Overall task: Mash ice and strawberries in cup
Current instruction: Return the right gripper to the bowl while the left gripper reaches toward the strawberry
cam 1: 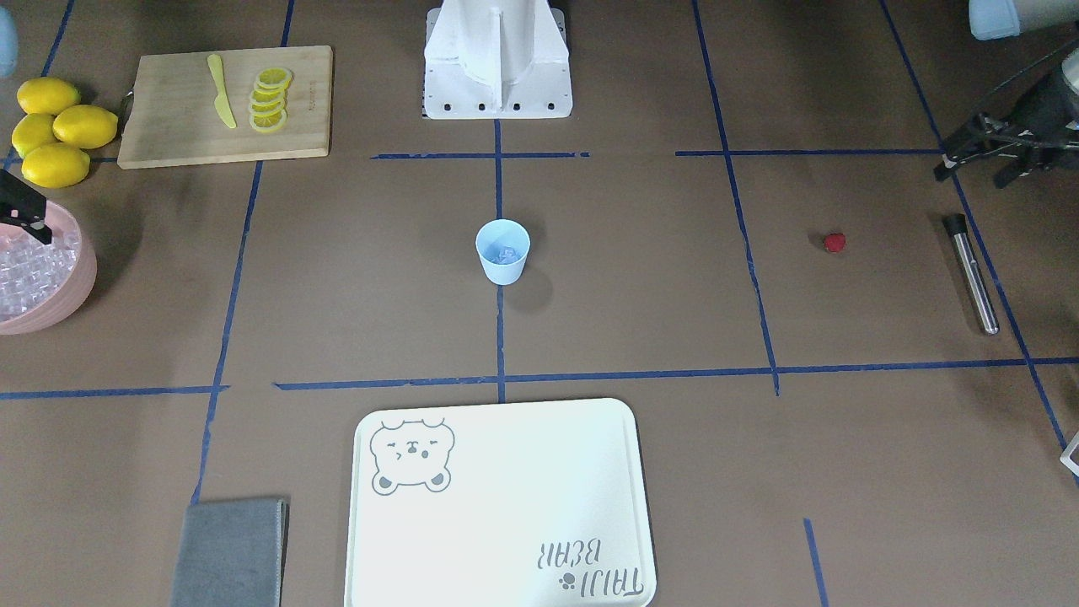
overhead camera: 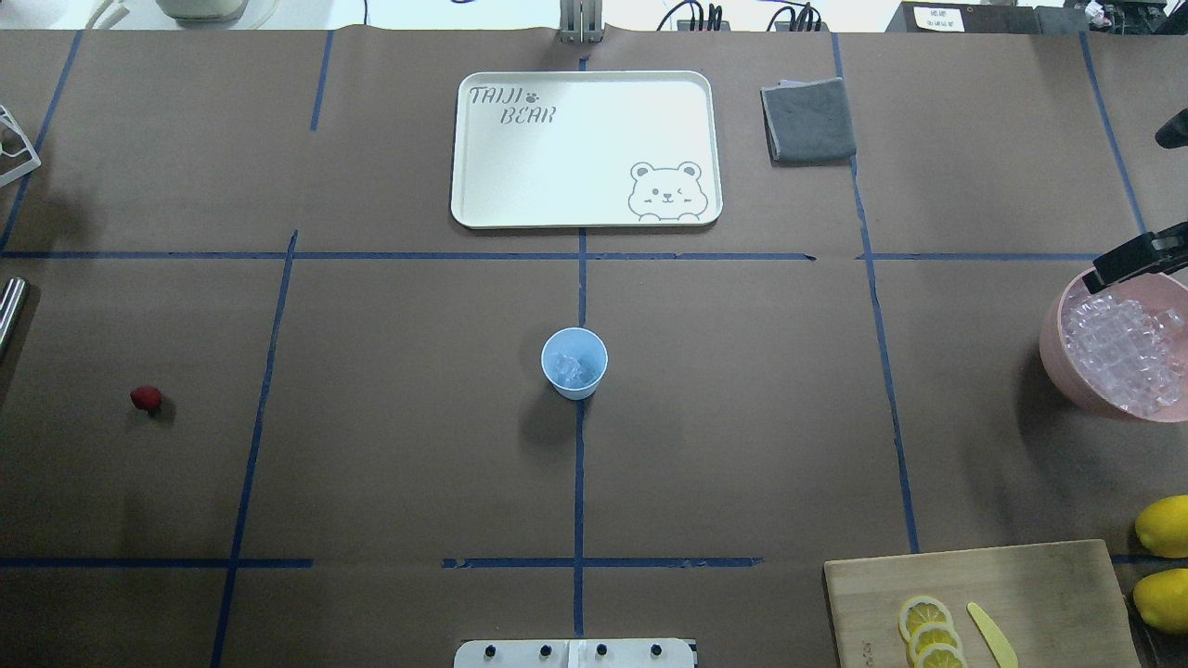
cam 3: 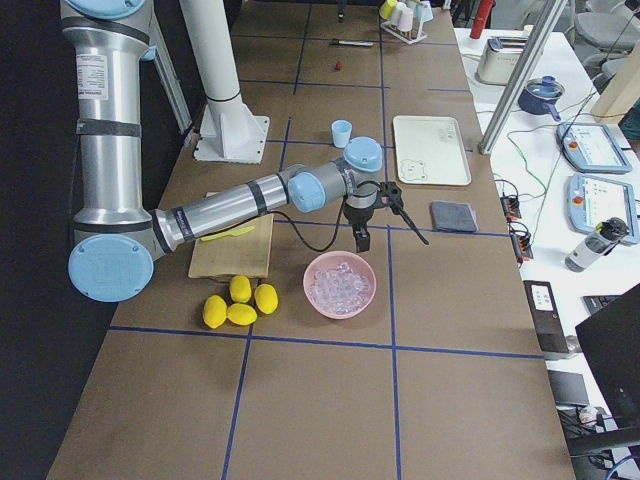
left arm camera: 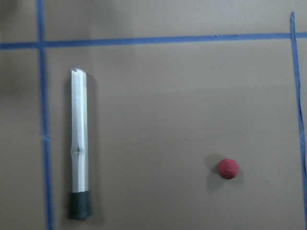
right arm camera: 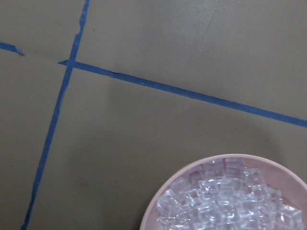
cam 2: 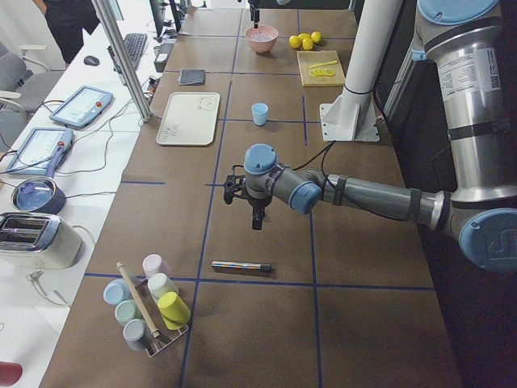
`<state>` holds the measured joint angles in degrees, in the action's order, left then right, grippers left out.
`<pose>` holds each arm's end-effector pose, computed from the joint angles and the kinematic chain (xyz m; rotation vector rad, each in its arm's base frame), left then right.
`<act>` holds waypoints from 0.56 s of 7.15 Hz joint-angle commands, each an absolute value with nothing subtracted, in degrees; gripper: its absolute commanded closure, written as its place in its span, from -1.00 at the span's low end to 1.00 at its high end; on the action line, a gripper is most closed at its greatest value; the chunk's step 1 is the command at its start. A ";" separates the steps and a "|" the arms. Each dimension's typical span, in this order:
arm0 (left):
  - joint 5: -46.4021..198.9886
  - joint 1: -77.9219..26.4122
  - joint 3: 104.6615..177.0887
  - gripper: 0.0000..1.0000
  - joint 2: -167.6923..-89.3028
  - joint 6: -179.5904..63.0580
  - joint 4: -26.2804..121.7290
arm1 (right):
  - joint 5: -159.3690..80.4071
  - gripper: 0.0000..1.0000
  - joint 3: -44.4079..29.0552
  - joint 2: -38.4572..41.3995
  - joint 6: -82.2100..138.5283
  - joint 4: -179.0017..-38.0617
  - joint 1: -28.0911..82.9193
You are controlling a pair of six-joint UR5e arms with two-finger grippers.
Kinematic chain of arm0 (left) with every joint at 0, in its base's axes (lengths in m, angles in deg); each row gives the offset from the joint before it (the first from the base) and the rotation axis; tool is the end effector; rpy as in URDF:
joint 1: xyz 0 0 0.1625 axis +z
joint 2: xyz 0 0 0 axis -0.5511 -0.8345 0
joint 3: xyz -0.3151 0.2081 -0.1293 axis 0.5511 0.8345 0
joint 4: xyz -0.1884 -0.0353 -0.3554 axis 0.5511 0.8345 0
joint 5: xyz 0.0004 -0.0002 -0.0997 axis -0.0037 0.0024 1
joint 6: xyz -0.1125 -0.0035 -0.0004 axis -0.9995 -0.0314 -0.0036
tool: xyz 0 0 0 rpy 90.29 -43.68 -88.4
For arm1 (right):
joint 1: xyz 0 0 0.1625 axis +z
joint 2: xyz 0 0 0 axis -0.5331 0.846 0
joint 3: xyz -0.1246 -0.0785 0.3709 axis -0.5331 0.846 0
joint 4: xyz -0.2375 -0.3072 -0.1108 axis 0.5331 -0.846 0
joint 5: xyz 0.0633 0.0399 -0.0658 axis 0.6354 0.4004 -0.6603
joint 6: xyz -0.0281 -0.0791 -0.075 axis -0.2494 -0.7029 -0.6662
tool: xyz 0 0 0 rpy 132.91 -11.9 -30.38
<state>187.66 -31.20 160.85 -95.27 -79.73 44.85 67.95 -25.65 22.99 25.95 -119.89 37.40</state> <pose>0.1252 -0.3964 0.5219 0.0649 0.8871 0.0242 -0.1086 -0.4652 0.4771 0.1347 -0.7740 -0.2329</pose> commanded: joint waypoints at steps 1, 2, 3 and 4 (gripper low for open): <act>179.33 -19.77 154.81 -1.00 -99.99 -92.62 54.35 | 67.93 -1.00 -25.51 22.81 20.97 -122.66 39.68; 179.13 -16.86 151.37 -1.00 -102.29 -98.23 58.93 | 67.93 -1.00 -25.60 22.89 20.97 -122.75 39.68; 176.43 -15.18 150.11 -1.00 -102.92 -98.81 59.58 | 67.93 -1.00 -25.69 23.07 20.97 -122.66 39.76; 174.23 -12.99 149.23 -1.00 -103.97 -100.30 59.59 | 67.93 -1.00 -25.60 23.16 20.97 -122.66 39.76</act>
<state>176.93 -15.73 150.86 -102.59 -98.10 58.63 67.93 -25.62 23.03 21.04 -122.64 39.70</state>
